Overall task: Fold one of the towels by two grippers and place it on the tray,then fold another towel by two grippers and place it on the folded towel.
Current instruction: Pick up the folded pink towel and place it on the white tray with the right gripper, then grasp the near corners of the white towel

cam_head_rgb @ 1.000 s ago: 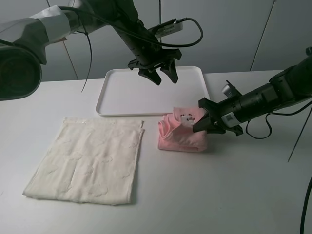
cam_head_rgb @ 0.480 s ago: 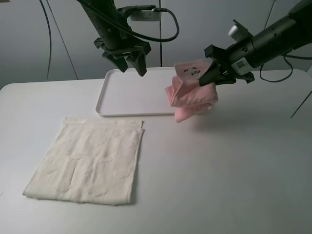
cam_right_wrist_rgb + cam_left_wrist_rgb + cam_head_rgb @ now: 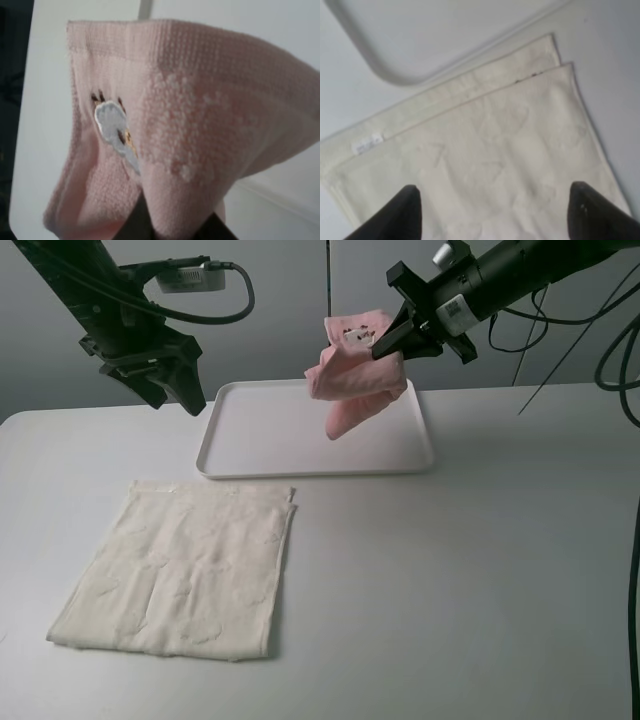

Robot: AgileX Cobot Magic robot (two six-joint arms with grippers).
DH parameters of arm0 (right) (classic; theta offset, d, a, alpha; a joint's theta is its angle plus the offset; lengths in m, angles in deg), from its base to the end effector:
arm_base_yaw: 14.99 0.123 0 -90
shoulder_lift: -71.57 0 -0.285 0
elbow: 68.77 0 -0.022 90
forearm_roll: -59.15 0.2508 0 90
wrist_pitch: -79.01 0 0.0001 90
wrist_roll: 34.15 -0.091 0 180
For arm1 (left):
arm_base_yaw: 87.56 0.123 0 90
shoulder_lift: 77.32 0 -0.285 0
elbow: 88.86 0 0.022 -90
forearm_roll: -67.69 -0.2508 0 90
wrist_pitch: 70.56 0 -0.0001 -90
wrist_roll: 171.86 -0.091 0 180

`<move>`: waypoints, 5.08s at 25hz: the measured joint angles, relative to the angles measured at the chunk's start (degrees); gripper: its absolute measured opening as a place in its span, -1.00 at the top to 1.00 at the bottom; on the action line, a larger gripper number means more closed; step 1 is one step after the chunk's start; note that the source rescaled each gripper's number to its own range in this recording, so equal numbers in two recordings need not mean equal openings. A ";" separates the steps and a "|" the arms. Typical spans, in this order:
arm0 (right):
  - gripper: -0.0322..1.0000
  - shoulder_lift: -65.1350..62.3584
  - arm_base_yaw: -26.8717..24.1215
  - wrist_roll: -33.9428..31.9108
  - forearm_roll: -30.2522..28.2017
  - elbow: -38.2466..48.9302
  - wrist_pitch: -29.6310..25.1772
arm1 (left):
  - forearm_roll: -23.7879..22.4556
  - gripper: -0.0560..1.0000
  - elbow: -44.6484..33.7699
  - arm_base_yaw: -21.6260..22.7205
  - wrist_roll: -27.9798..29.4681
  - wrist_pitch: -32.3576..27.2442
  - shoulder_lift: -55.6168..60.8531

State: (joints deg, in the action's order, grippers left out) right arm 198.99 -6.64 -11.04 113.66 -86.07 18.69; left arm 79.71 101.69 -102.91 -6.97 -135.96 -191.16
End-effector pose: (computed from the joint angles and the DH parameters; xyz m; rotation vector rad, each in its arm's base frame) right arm 0.4286 0.1280 0.2251 -0.1589 2.6342 1.1714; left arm 0.3643 -0.1179 0.2600 0.6724 2.8528 -0.2937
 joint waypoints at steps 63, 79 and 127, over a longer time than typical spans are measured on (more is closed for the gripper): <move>-0.85 -5.13 -0.14 6.92 -22.62 -8.26 -6.20 | -3.91 -0.59 -12.81 3.40 -9.58 0.99 12.29; -0.84 -20.46 31.13 29.88 -29.85 24.53 4.84 | -13.14 -0.59 -32.36 6.19 -38.50 3.22 19.42; -1.00 -5.17 50.46 21.39 -38.70 24.53 17.26 | -22.35 -0.99 -61.13 6.19 -55.46 38.06 13.39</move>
State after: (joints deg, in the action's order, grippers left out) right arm 193.82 43.82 10.35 74.96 -61.54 35.95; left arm 57.37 40.55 -96.72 -62.43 -97.90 -177.77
